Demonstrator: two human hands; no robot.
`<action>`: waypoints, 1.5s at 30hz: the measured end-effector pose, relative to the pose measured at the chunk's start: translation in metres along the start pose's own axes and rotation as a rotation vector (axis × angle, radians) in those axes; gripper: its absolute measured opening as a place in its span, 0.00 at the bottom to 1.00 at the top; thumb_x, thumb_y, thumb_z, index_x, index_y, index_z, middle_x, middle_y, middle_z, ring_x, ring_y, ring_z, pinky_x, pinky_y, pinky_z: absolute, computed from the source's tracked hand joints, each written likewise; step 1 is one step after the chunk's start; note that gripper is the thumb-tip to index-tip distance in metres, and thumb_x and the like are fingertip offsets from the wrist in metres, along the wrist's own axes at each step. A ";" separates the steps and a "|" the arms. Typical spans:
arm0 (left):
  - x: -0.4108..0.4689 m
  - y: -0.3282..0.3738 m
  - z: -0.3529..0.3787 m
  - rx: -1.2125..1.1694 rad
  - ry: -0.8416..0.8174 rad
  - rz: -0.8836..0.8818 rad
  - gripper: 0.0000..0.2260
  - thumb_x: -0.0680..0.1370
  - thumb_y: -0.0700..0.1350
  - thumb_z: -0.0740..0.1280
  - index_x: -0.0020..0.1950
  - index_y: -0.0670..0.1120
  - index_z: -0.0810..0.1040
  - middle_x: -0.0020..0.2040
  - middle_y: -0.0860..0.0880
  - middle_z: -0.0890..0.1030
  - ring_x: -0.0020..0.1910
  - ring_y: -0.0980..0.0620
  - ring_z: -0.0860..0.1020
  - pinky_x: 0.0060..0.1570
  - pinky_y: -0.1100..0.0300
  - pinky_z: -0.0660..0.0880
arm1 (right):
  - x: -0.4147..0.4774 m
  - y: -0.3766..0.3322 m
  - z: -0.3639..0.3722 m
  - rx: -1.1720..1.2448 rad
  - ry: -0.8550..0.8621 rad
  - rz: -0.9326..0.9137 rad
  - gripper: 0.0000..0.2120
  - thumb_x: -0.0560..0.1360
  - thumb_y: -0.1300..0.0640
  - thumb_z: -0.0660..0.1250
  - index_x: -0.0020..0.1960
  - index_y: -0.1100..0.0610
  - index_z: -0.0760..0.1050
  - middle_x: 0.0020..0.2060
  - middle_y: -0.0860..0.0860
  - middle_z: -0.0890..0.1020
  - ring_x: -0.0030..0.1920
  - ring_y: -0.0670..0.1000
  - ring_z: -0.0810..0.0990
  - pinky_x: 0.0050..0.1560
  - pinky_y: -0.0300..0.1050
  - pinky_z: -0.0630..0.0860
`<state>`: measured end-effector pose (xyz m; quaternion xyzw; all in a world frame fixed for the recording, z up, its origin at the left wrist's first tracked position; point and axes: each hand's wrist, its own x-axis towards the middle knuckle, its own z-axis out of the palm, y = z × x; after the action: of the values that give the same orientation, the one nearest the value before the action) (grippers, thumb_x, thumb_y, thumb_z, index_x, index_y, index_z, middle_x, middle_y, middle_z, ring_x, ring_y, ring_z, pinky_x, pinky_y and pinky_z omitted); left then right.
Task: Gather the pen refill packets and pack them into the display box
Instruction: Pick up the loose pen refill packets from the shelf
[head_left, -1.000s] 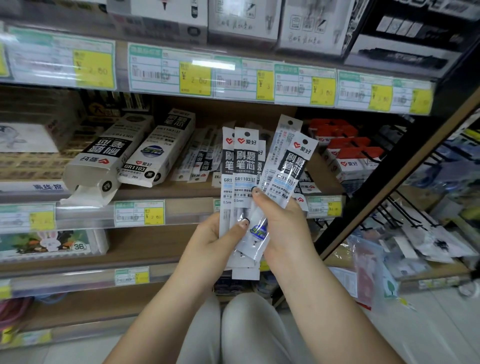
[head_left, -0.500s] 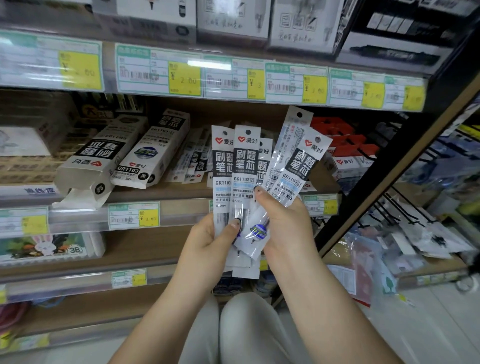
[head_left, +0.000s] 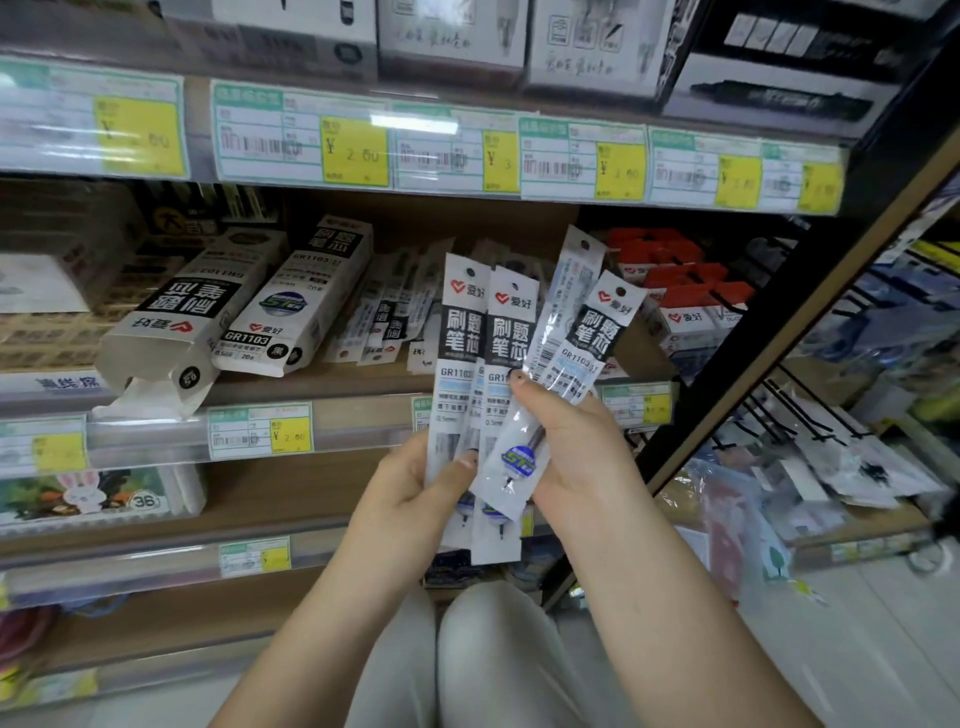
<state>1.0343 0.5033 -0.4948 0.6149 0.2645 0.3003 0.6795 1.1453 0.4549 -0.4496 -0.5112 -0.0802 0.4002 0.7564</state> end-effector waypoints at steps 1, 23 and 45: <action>-0.001 0.000 0.000 0.002 -0.009 -0.007 0.10 0.73 0.46 0.62 0.50 0.47 0.81 0.47 0.46 0.85 0.46 0.47 0.83 0.47 0.47 0.79 | -0.001 0.001 0.001 0.005 -0.014 0.006 0.05 0.75 0.66 0.65 0.48 0.59 0.77 0.38 0.56 0.82 0.35 0.54 0.82 0.37 0.52 0.80; -0.002 0.002 0.003 -0.138 0.208 -0.067 0.09 0.76 0.48 0.64 0.46 0.47 0.84 0.44 0.44 0.85 0.46 0.42 0.83 0.46 0.40 0.79 | -0.008 0.006 0.002 0.168 -0.032 -0.079 0.10 0.75 0.68 0.63 0.54 0.58 0.76 0.44 0.54 0.83 0.40 0.51 0.84 0.40 0.49 0.82; -0.007 0.006 0.006 -0.144 0.221 -0.005 0.05 0.76 0.44 0.67 0.45 0.48 0.83 0.43 0.45 0.86 0.44 0.45 0.83 0.45 0.43 0.79 | -0.007 0.006 0.006 0.202 -0.029 -0.073 0.11 0.76 0.67 0.63 0.56 0.59 0.76 0.43 0.54 0.83 0.38 0.50 0.84 0.40 0.48 0.82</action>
<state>1.0338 0.4944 -0.4886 0.5271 0.3168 0.3827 0.6894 1.1348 0.4550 -0.4499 -0.4232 -0.0691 0.3859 0.8168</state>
